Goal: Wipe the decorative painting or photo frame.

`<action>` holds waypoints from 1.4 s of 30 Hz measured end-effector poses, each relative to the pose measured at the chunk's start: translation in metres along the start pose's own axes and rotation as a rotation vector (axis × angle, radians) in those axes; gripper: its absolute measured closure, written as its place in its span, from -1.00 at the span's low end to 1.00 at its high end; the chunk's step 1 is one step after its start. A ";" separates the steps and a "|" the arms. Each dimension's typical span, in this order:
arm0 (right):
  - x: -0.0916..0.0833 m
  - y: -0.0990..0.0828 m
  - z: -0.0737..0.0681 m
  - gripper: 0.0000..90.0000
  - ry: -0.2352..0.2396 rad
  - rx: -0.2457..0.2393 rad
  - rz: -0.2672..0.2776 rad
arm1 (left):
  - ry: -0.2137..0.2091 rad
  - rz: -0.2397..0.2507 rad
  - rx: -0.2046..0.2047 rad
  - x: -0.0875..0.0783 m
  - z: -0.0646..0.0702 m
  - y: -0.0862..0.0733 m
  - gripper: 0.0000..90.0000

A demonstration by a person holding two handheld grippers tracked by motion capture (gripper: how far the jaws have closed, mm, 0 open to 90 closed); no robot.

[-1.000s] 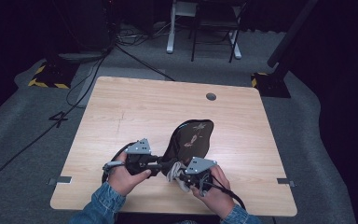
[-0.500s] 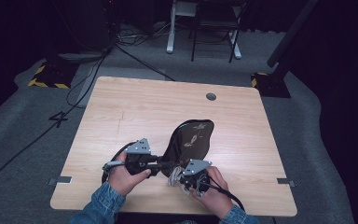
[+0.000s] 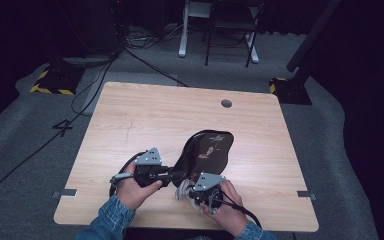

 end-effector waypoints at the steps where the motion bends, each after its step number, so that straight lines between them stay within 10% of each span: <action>1: 0.001 -0.001 0.000 0.74 0.002 0.002 -0.006 | 0.000 0.000 0.000 0.000 0.000 0.000 0.71; 33: -0.001 -0.026 0.035 0.76 -0.018 0.132 -0.093 | 0.020 -0.014 0.018 -0.001 0.000 0.000 0.73; 42: -0.013 -0.041 0.059 0.76 -0.104 0.188 -0.118 | 0.027 -0.016 0.013 -0.001 0.001 0.000 0.74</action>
Point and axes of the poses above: each handheld gripper's, and its own axes: x roughly forward along the jaws, y roughly out of its top, z roughly to its right, the point moved 1 cm from there along x, roughly forward along the jaws, and after that the axes turned 11 degrees about -z, right-handed, at the moved point
